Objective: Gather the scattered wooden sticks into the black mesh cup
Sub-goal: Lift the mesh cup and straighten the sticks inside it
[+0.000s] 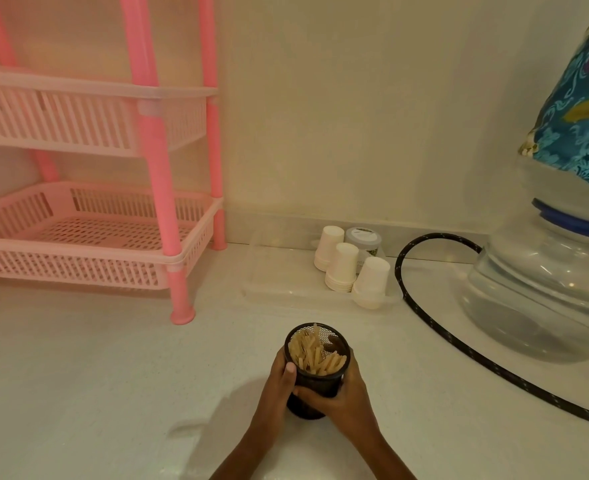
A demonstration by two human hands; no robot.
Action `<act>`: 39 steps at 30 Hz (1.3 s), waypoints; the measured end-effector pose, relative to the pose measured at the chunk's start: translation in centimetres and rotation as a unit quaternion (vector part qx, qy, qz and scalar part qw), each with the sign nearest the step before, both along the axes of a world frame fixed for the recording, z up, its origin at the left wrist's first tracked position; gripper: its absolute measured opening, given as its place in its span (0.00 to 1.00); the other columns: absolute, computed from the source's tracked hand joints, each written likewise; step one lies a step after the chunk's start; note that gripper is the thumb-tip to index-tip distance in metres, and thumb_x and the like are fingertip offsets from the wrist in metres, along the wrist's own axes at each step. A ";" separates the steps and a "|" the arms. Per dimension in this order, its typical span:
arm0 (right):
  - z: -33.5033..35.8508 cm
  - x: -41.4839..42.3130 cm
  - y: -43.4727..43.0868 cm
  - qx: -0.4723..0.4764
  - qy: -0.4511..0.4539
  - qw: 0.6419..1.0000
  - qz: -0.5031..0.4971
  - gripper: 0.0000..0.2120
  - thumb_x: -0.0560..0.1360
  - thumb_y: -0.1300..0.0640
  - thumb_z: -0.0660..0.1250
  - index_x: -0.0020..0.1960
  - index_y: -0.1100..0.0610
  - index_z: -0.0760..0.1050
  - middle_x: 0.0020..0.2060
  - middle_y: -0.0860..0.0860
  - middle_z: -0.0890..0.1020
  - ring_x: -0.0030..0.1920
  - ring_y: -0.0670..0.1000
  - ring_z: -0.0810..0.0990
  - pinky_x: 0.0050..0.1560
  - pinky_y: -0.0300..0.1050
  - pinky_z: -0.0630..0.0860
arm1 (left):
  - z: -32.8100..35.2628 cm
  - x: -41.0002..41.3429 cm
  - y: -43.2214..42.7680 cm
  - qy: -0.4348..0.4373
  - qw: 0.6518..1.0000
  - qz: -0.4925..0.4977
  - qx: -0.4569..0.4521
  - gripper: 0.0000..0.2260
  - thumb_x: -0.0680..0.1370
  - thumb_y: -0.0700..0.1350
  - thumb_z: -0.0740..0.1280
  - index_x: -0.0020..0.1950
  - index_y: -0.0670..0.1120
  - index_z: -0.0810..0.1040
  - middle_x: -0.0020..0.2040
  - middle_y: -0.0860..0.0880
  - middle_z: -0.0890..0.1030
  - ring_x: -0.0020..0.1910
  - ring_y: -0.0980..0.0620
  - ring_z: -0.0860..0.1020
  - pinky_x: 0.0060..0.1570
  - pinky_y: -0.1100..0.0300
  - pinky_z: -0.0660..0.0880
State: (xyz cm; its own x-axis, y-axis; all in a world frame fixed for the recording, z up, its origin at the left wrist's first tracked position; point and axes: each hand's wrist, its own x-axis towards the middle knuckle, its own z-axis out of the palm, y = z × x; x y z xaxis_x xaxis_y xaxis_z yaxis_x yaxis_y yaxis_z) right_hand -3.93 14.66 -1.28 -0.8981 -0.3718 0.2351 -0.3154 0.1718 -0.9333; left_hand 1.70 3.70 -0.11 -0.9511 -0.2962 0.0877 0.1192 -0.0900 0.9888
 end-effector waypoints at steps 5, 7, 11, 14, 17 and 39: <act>0.2 0.0 0.4 0.003 -0.034 0.999 0.029 0.38 0.55 0.50 0.78 0.59 0.43 0.63 0.57 0.40 0.73 0.59 0.40 0.73 0.50 0.24 0.73 | 0.3 0.2 0.0 -0.005 1.000 -0.007 -0.001 0.39 0.53 0.79 0.60 0.57 0.59 0.67 0.59 0.60 0.72 0.57 0.67 0.71 0.48 0.80 0.70; 0.2 -0.1 0.3 -0.004 -0.034 0.999 0.029 0.38 0.57 0.53 0.79 0.60 0.43 0.62 0.58 0.41 0.73 0.59 0.42 0.73 0.49 0.24 0.73 | 0.3 0.2 0.0 -0.011 1.000 -0.005 -0.001 0.37 0.55 0.77 0.60 0.57 0.59 0.67 0.61 0.58 0.72 0.58 0.67 0.70 0.48 0.81 0.69; -0.3 0.7 0.7 0.000 -0.018 0.999 0.035 0.38 0.56 0.52 0.80 0.59 0.43 0.64 0.57 0.40 0.74 0.57 0.37 0.75 0.49 0.24 0.73 | -0.1 0.5 -0.1 -0.011 0.999 0.012 0.043 0.39 0.60 0.75 0.59 0.64 0.55 0.67 0.66 0.51 0.72 0.65 0.55 0.71 0.66 0.61 0.69; -0.1 0.1 2.4 0.018 -0.019 0.999 0.031 0.39 0.54 0.51 0.81 0.59 0.43 0.64 0.56 0.40 0.75 0.57 0.39 0.76 0.49 0.26 0.74 | 0.0 0.2 -0.3 -0.010 0.998 0.053 0.030 0.47 0.54 0.81 0.53 0.66 0.54 0.64 0.67 0.48 0.70 0.68 0.51 0.67 0.72 0.51 0.59; 0.1 -0.9 2.4 -0.006 -0.031 0.999 -0.017 0.41 0.57 0.58 0.81 0.62 0.45 0.61 0.57 0.42 0.74 0.58 0.46 0.74 0.54 0.33 0.73 | -0.2 -0.6 -0.5 -0.020 0.998 0.063 0.017 0.54 0.49 0.84 0.50 0.66 0.53 0.61 0.67 0.47 0.70 0.69 0.51 0.64 0.72 0.52 0.54; 2.8 0.0 3.0 0.066 -0.066 0.995 0.040 0.42 0.59 0.41 0.71 0.67 0.43 0.55 0.62 0.41 0.66 0.65 0.46 0.67 0.63 0.37 0.69 | 3.3 -1.5 1.2 -0.017 0.987 0.040 -0.152 0.26 0.70 0.62 0.67 0.64 0.61 0.61 0.61 0.54 0.71 0.61 0.53 0.72 0.52 0.68 0.76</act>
State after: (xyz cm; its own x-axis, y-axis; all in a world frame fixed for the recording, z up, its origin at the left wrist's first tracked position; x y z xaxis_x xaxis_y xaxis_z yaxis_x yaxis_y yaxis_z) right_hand -3.89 17.71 1.55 -0.8846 -0.4622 0.0611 -0.2083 0.2745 -0.9388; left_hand 0.16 4.93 3.20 -0.9301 -0.3345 0.1519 0.0794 0.2207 0.9721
